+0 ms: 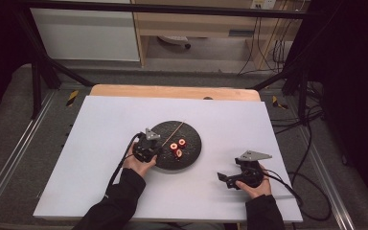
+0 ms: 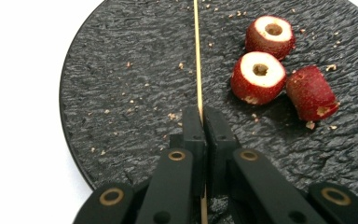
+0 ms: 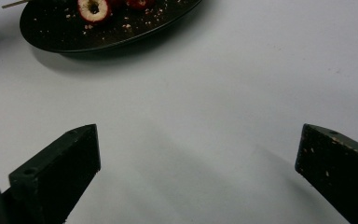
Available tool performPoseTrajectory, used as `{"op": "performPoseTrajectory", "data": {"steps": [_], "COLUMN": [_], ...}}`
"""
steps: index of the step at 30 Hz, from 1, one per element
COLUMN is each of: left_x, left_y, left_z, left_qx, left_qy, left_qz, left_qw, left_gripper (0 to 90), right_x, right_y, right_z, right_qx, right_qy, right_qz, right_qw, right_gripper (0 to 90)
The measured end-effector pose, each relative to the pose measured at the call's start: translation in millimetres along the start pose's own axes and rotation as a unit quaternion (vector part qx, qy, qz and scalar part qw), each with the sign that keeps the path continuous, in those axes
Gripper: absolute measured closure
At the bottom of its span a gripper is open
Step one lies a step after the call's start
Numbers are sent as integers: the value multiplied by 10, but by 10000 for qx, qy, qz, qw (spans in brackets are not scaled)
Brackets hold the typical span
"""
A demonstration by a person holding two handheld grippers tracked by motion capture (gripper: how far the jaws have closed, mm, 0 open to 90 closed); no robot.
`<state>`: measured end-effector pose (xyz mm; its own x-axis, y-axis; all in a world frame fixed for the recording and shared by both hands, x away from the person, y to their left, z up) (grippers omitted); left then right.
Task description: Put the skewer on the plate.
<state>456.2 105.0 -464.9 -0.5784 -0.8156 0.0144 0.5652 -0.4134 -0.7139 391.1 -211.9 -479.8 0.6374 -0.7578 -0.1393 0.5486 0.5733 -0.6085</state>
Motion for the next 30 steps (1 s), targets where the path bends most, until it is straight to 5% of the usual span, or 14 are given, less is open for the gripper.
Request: {"op": "performPoseTrajectory", "data": {"steps": [6, 15, 21, 30], "left_x": [-15, -81, -170, -331], "left_y": [-55, -346, -543, -720], "left_z": [-7, -54, -185, -511], "left_qx": [31, 247, 273, 341], "left_qy": [35, 214, 363, 434], "left_qz": [-105, -553, -843, -856], "left_qw": [9999, 9979, 9954, 9948], "left_gripper": [806, 555, 397, 163], "right_x": [-4, 0, -1, 0], "right_y": [0, -5, -13, -10], "right_z": [-1, 5, 11, 10], "right_qx": [-10, 27, 35, 27], "right_qy": [18, 8, 38, 41], "right_qz": [-1, -12, 0, -7], "right_qw": [10000, 10000, 10000, 10000], "right_gripper": [7, 6, 6, 6]}}
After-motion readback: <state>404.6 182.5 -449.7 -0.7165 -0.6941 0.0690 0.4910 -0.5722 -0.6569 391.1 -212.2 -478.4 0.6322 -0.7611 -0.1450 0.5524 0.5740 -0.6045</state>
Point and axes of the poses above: each handheld gripper's, and its own axes: y roughly forward along the jaws, z roughly out of its top, x roughly to its right, the point moved 4 cm from there along y, roughly forward along the jaws, and after that the axes turned 1 degree about -y, right-handed, at the moved point
